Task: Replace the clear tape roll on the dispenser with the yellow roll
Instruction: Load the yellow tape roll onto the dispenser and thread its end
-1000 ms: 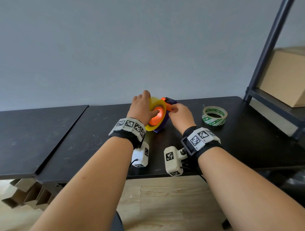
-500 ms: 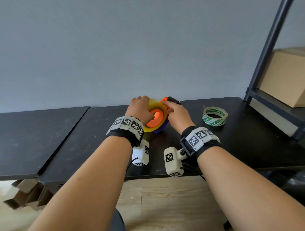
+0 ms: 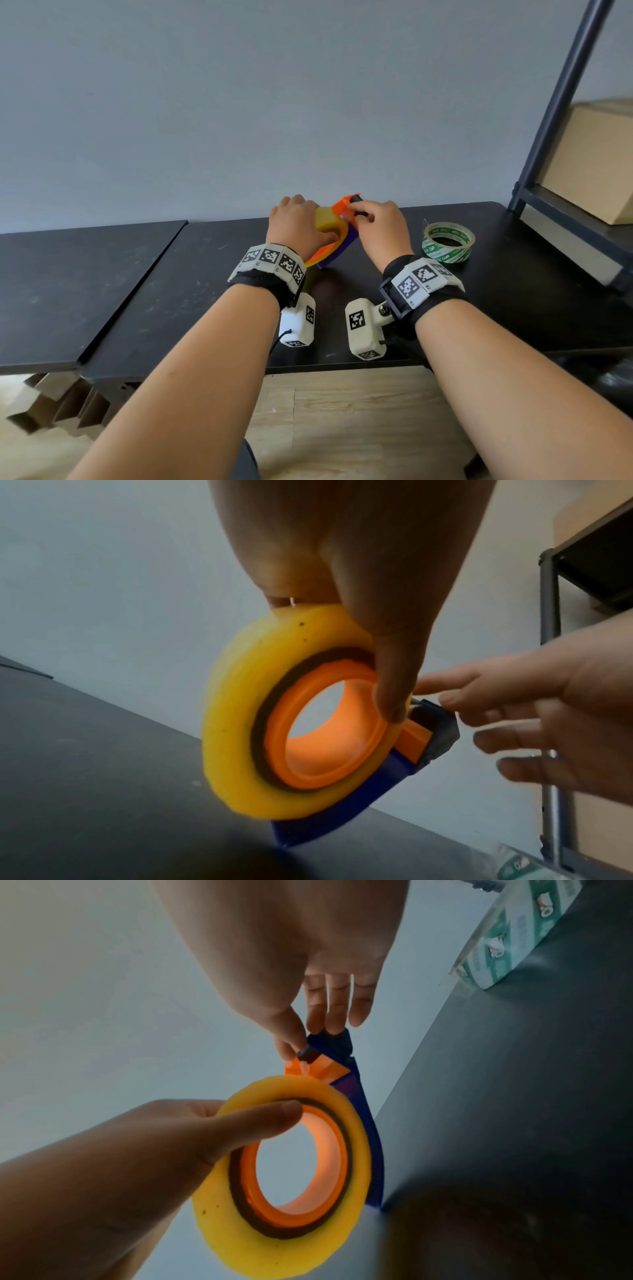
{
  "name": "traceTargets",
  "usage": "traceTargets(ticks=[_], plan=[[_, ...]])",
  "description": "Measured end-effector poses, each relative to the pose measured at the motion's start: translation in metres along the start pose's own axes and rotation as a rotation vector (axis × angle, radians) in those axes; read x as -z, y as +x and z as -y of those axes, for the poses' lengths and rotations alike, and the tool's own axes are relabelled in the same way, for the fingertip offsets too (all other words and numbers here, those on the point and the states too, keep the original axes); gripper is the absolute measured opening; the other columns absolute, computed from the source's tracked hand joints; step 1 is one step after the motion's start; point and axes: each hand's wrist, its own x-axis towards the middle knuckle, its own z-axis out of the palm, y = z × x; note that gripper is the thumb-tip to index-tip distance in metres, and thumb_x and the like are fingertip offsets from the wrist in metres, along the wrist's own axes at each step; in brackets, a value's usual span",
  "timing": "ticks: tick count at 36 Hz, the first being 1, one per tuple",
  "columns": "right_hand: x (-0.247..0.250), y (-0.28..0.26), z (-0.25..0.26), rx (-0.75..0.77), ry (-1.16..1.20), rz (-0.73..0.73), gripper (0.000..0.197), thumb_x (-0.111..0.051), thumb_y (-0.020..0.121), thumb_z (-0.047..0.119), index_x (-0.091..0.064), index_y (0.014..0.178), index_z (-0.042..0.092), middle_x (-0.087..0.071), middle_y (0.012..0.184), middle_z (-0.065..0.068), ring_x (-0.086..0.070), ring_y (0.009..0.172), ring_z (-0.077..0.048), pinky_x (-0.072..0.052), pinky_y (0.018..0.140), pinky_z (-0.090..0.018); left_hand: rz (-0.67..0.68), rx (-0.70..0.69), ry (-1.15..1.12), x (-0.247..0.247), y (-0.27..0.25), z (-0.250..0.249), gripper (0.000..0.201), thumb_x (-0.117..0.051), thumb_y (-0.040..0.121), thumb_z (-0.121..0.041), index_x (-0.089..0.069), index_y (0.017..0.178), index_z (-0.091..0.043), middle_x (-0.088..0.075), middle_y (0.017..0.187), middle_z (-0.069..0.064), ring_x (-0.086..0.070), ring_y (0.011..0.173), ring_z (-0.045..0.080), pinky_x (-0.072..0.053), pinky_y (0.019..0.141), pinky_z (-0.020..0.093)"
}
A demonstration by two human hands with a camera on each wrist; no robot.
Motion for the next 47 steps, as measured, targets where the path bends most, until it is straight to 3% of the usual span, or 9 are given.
traceTargets(ticks=[5, 8, 14, 19, 23, 28, 36, 42, 47], plan=[[0.006, 0.003, -0.003, -0.009, -0.116, 0.015, 0.023, -0.058, 0.093, 0.031, -0.075, 0.107, 0.025, -0.046, 0.1, -0.008, -0.057, 0.095, -0.029, -0.042, 0.079, -0.028, -0.023, -0.054, 0.069, -0.003, -0.003, -0.003, 0.049, -0.064, 0.074, -0.055, -0.064, 0.11, -0.022, -0.058, 0.11, 0.003, -0.05, 0.109, 0.025, -0.037, 0.093, 0.036], [0.009, 0.002, -0.001, -0.022, -0.203, 0.042, 0.026, -0.055, 0.093, 0.033, -0.073, 0.108, 0.022, -0.049, 0.108, -0.013, -0.057, 0.098, -0.031, -0.044, 0.08, -0.03, -0.027, -0.083, 0.088, -0.005, -0.004, -0.006, 0.047, -0.064, 0.074, -0.055, -0.065, 0.108, -0.022, -0.058, 0.11, 0.002, -0.05, 0.108, 0.024, -0.036, 0.092, 0.035], [0.007, 0.003, 0.005, -0.11, -0.244, 0.082, 0.029, -0.053, 0.09, 0.041, -0.074, 0.1, 0.022, -0.051, 0.107, -0.013, -0.058, 0.099, -0.034, -0.051, 0.088, -0.041, -0.042, -0.101, 0.122, -0.007, -0.005, -0.007, 0.048, -0.064, 0.074, -0.056, -0.065, 0.108, -0.022, -0.058, 0.109, 0.003, -0.05, 0.108, 0.025, -0.037, 0.091, 0.035], [0.003, 0.006, 0.009, -0.191, -0.263, 0.079, 0.034, -0.049, 0.089, 0.034, -0.07, 0.094, 0.009, -0.055, 0.106, -0.017, -0.057, 0.097, -0.037, -0.049, 0.085, -0.04, -0.049, -0.118, 0.137, -0.008, -0.006, -0.01, 0.046, -0.063, 0.073, -0.054, -0.066, 0.105, -0.021, -0.059, 0.108, 0.003, -0.051, 0.107, 0.024, -0.038, 0.09, 0.035], [-0.004, 0.011, 0.004, -0.204, -0.232, 0.058, 0.026, -0.049, 0.079, 0.036, -0.058, 0.064, 0.018, -0.057, 0.085, -0.015, -0.056, 0.08, -0.034, -0.046, 0.071, -0.036, -0.046, -0.129, 0.13, -0.009, -0.006, -0.01, 0.047, -0.063, 0.074, -0.055, -0.065, 0.107, -0.021, -0.058, 0.11, 0.003, -0.05, 0.108, 0.024, -0.037, 0.091, 0.035], [-0.006, 0.012, -0.003, -0.17, -0.214, 0.019, 0.033, -0.046, 0.077, 0.033, -0.075, 0.082, 0.018, -0.067, 0.094, -0.011, -0.063, 0.085, -0.034, -0.055, 0.08, -0.046, -0.039, -0.126, 0.105, -0.007, -0.006, -0.009, 0.049, -0.064, 0.073, -0.055, -0.064, 0.108, -0.021, -0.057, 0.111, 0.003, -0.049, 0.109, 0.025, -0.037, 0.092, 0.034], [0.005, -0.001, 0.014, -0.117, -0.165, -0.019, 0.021, -0.054, 0.089, 0.018, -0.075, 0.088, 0.02, -0.056, 0.109, -0.011, -0.057, 0.099, -0.034, -0.045, 0.094, -0.047, 0.016, -0.078, -0.057, -0.002, -0.01, -0.018, 0.037, -0.06, 0.076, -0.034, -0.063, 0.104, -0.011, -0.054, 0.108, 0.008, -0.054, 0.101, 0.026, -0.05, 0.083, 0.037], [0.004, -0.003, 0.02, -0.023, -0.162, -0.066, 0.018, -0.056, 0.088, 0.014, -0.073, 0.083, 0.013, -0.055, 0.105, -0.014, -0.056, 0.097, -0.035, -0.048, 0.088, -0.046, 0.056, -0.055, -0.079, 0.0, -0.008, -0.017, 0.035, -0.06, 0.075, -0.032, -0.061, 0.102, -0.01, -0.051, 0.108, 0.008, -0.057, 0.092, 0.027, -0.051, 0.077, 0.035], [0.003, 0.0, 0.02, -0.015, -0.132, -0.116, 0.016, -0.058, 0.09, 0.015, -0.072, 0.083, 0.011, -0.053, 0.105, -0.013, -0.055, 0.099, -0.034, -0.048, 0.089, -0.048, 0.069, -0.055, -0.091, 0.002, -0.007, -0.017, 0.042, -0.065, 0.075, -0.033, -0.059, 0.112, -0.013, -0.05, 0.112, 0.007, -0.057, 0.094, 0.027, -0.05, 0.077, 0.035]])
